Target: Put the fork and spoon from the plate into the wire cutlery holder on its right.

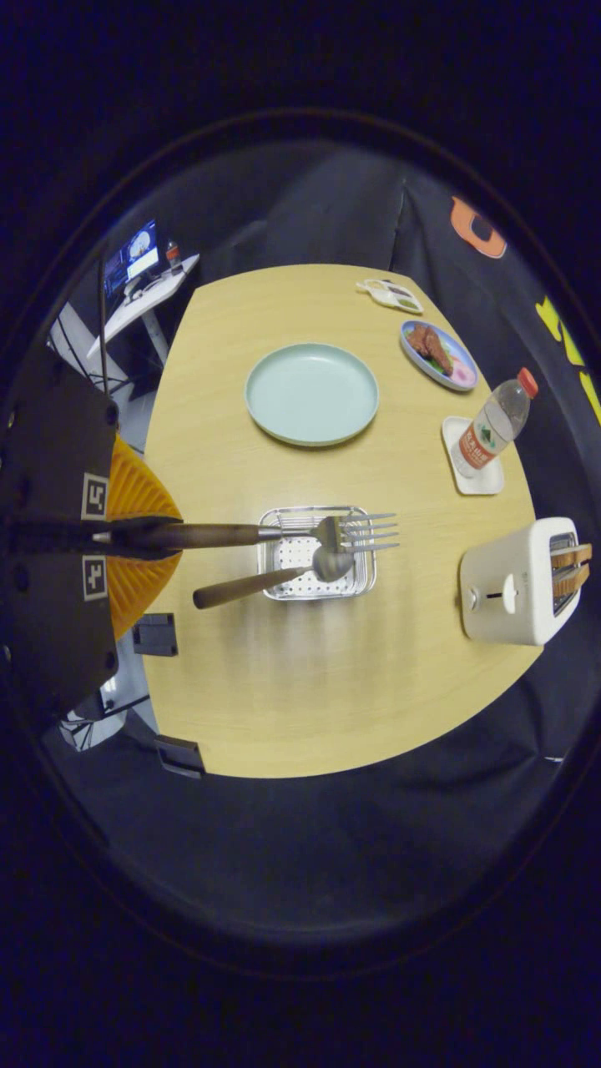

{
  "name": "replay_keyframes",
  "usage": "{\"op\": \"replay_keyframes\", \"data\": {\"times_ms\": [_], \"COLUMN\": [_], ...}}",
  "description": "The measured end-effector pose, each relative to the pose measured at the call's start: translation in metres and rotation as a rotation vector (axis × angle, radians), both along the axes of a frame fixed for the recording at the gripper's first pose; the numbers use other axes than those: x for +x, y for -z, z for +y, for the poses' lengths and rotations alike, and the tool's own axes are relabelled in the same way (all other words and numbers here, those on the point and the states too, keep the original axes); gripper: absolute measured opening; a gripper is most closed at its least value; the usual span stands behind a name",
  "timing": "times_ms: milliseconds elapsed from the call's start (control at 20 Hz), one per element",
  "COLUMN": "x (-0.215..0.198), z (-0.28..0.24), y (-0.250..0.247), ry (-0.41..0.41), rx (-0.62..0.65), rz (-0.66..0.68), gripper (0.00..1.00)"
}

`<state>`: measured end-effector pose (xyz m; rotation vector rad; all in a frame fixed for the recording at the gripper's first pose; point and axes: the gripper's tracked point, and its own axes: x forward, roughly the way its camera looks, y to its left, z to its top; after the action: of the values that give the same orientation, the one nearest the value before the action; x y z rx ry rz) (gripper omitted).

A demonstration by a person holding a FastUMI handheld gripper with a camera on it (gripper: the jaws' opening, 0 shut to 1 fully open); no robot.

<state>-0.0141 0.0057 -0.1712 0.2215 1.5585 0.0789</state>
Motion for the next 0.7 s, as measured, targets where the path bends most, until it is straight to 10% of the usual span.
{"op": "replay_keyframes", "data": {"times_ms": [700], "x": [-0.0010], "z": [-0.0031], "y": [0.0084], "ry": [0.027], "rx": [0.034], "rz": [0.074], "gripper": [0.07]}}
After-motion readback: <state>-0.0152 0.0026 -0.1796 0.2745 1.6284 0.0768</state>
